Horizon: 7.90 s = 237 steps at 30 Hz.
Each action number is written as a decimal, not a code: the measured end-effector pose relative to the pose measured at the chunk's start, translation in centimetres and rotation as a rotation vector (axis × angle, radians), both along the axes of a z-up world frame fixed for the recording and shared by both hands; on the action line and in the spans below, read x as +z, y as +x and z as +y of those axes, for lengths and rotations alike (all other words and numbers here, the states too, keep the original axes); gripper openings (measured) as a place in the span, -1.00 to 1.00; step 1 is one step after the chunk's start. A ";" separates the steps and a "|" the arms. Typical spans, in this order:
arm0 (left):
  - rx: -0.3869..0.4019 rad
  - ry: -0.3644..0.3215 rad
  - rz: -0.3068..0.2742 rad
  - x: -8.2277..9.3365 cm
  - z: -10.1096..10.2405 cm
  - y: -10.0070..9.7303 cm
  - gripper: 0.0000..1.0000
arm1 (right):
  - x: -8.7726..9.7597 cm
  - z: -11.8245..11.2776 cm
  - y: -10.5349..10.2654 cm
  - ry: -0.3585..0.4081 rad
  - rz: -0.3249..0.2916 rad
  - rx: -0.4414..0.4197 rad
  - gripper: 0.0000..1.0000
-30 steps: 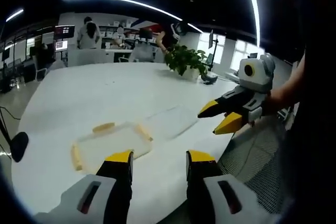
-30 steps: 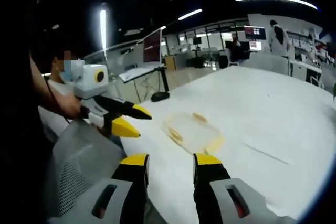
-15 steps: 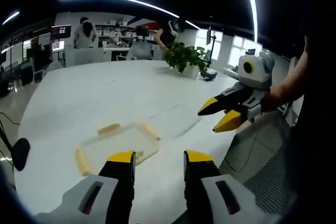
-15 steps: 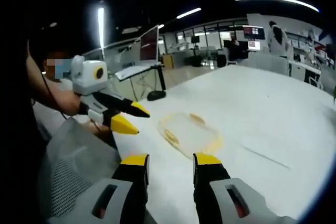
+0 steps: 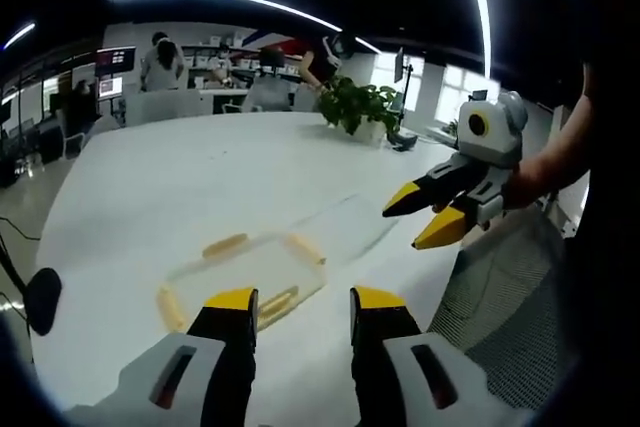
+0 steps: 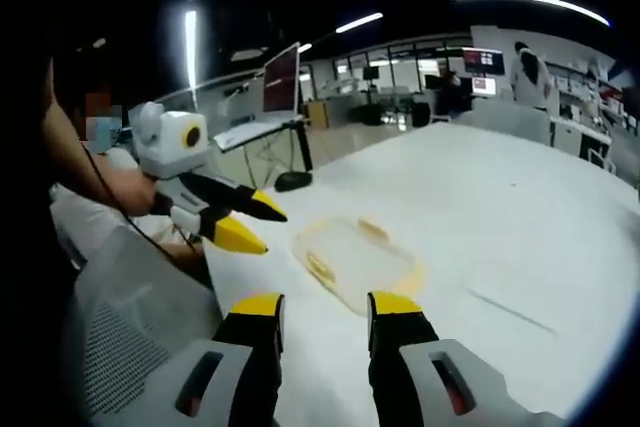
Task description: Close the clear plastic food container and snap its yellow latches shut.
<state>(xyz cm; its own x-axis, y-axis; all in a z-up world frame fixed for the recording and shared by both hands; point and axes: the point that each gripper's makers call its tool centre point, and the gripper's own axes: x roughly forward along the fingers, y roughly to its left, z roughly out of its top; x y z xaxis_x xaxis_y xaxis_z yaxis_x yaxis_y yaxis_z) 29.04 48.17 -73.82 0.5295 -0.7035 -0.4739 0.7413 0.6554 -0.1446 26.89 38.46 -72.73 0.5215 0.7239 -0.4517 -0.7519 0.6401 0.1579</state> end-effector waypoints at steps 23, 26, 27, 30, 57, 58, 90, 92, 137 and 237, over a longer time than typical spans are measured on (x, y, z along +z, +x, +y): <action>-0.007 0.100 0.000 -1.8 4.1 4.3 -0.28 | -1.0 0.6 2.8 -0.042 -0.007 0.024 -0.34; -0.026 0.109 0.002 -1.9 4.1 4.7 -0.28 | -1.2 0.6 3.1 -0.052 -0.012 0.028 -0.34; -0.030 0.113 0.001 -1.9 4.1 4.8 -0.28 | -1.3 0.7 3.3 -0.056 -0.013 0.029 -0.34; -0.045 0.124 0.001 -2.1 4.2 5.0 -0.27 | -1.6 0.7 3.8 -0.076 -0.021 0.036 -0.34; -0.159 0.235 0.007 -4.0 6.7 7.2 -0.25 | -3.1 0.7 6.5 -0.185 -0.043 0.091 -0.26; -0.162 0.238 0.008 -4.1 6.8 7.3 -0.25 | -3.2 0.7 6.6 -0.190 -0.042 0.096 -0.26; -0.431 0.442 0.003 -6.7 8.0 8.4 -0.14 | -5.5 -0.1 8.5 -0.445 -0.026 0.286 -0.23; -0.462 0.458 0.004 -7.0 7.9 8.2 -0.13 | -5.7 0.0 8.4 -0.450 -0.018 0.312 -0.17; -0.743 0.583 -0.032 -9.2 6.9 8.4 -0.11 | -10.7 0.2 9.4 -0.693 0.107 0.583 -0.21; -0.751 0.646 0.050 -0.6 -0.2 7.1 -0.24 | -1.9 -6.4 8.5 -0.773 0.101 0.649 -0.22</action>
